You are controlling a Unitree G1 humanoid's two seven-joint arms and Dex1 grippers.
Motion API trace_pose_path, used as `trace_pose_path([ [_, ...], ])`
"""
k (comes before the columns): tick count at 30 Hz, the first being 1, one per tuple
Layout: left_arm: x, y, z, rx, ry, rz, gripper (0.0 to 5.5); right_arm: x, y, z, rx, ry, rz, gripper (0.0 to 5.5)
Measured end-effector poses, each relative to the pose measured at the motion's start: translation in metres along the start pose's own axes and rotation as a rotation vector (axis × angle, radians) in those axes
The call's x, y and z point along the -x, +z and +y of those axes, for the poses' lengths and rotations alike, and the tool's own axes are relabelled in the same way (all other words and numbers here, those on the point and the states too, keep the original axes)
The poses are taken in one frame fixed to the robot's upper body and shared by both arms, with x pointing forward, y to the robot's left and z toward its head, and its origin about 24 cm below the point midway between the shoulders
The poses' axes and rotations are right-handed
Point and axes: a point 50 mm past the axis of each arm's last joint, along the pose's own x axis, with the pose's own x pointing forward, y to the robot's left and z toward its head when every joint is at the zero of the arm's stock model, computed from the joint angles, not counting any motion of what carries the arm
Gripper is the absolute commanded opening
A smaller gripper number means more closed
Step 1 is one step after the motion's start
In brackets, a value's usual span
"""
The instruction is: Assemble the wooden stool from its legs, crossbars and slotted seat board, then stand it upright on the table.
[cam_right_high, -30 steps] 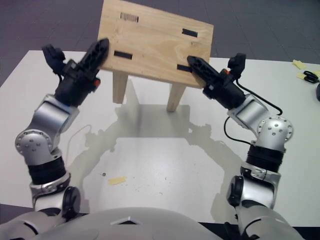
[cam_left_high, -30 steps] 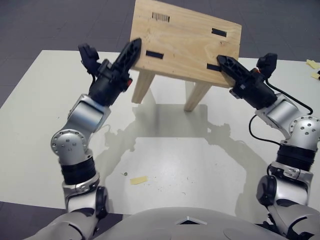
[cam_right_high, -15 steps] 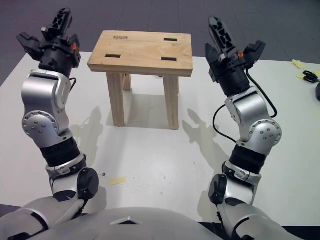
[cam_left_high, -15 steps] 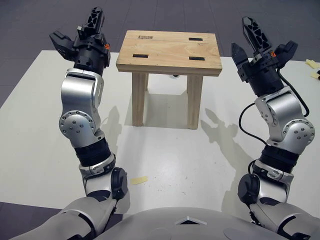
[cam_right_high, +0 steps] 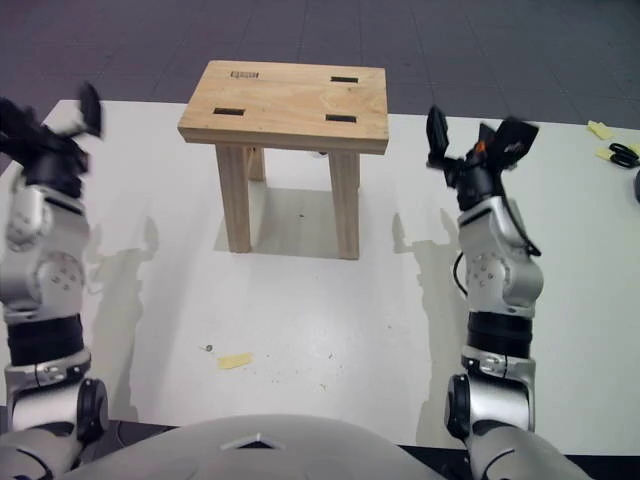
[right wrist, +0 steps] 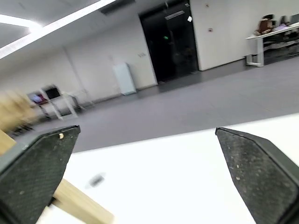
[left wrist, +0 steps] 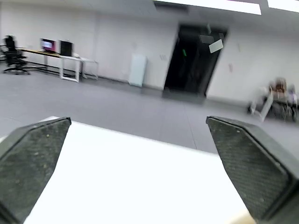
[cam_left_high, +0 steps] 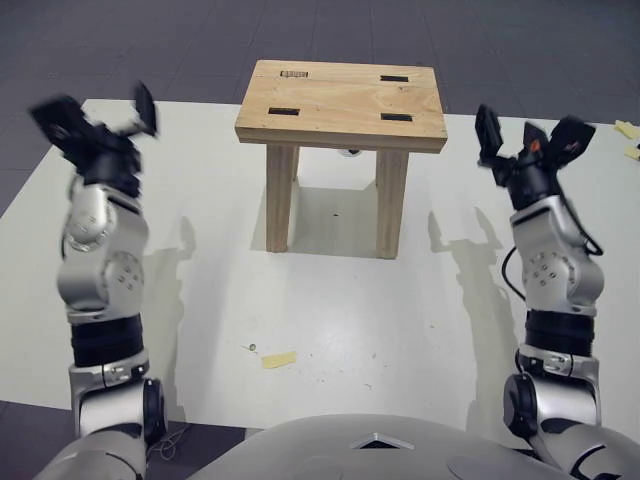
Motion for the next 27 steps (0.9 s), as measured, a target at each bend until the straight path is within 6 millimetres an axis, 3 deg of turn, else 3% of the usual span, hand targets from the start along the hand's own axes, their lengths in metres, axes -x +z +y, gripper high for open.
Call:
trace_pose_path([
  [4, -0.002, -0.004, -0.005, 0.023, -0.088, -0.024, 5.38, 0.013, -0.028, 0.002, 0.053, -0.029, 0.044, 5.40],
  [10, -0.017, -0.013, -0.009, 0.036, -0.128, 0.009, 5.38, 0.018, -0.039, 0.013, 0.092, -0.078, -0.042, 5.40],
  [18, -0.031, -0.027, -0.018, 0.092, -0.166, 0.057, 5.38, 0.033, -0.067, 0.018, 0.143, -0.201, -0.052, 5.40],
  [27, -0.032, -0.029, -0.012, 0.085, -0.143, 0.056, 5.38, 0.029, -0.068, 0.019, 0.155, -0.201, -0.085, 5.40],
])
